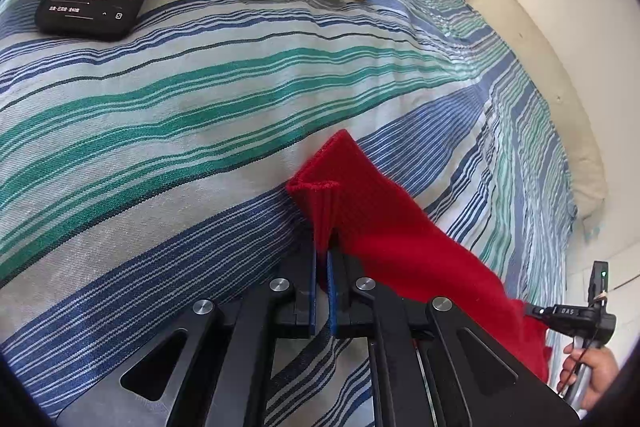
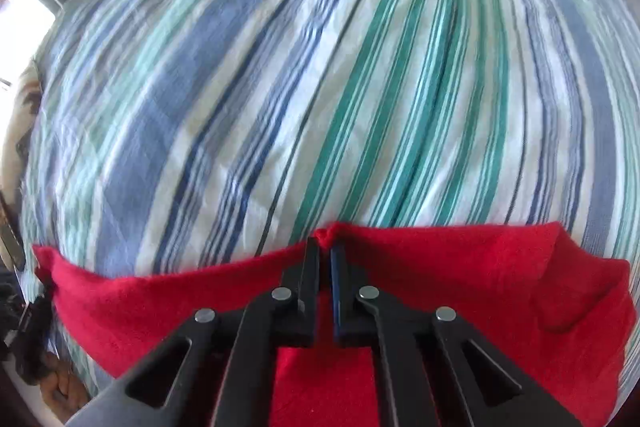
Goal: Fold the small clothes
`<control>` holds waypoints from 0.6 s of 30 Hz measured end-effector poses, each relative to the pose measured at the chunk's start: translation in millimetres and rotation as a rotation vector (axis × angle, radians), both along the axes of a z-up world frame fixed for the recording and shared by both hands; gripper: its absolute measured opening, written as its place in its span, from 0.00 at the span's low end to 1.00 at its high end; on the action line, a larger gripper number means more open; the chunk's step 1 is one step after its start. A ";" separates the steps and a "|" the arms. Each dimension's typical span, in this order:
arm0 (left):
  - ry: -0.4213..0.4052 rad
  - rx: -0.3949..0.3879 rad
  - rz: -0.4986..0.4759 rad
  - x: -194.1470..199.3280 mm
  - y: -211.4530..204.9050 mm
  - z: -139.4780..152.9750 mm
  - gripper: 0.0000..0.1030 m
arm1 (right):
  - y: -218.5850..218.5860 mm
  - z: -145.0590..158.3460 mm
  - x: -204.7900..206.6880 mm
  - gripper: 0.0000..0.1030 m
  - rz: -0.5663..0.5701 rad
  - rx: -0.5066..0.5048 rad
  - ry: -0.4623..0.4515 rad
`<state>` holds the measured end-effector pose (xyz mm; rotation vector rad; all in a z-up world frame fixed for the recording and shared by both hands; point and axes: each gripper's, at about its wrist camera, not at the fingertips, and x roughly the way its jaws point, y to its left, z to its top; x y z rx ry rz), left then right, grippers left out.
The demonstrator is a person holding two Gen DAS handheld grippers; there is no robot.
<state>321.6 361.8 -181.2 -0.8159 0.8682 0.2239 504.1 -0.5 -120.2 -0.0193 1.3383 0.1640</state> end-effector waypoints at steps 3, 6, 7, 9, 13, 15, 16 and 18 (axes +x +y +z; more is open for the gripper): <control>-0.013 -0.014 0.008 -0.7 1.4 5.0 0.11 | -1.7 28.6 -9.1 0.03 0.013 -0.066 -0.186; -0.003 0.024 0.005 3.0 -2.4 4.1 0.10 | -3.3 12.2 -8.3 0.03 0.018 -0.106 -0.171; -0.001 0.038 0.002 3.6 -3.9 3.6 0.08 | -2.3 2.7 -8.0 0.03 0.010 -0.118 -0.163; -0.003 0.062 -0.005 4.6 -5.6 3.7 0.04 | 0.8 -10.6 -9.5 0.05 0.009 -0.107 -0.149; 0.004 0.113 0.005 9.6 -5.5 4.6 0.03 | -8.0 2.4 -19.3 0.26 -0.003 -0.014 -0.181; 0.010 0.132 0.021 9.9 -4.7 5.9 0.02 | -27.3 35.0 -39.0 0.65 -0.040 0.110 -0.235; 0.015 0.146 0.031 9.7 -4.8 7.3 0.02 | -37.7 52.5 -51.3 0.71 -0.047 0.148 -0.276; 0.025 0.197 0.043 10.1 -6.7 10.6 0.02 | -62.5 80.4 -87.0 0.75 -0.046 0.188 -0.351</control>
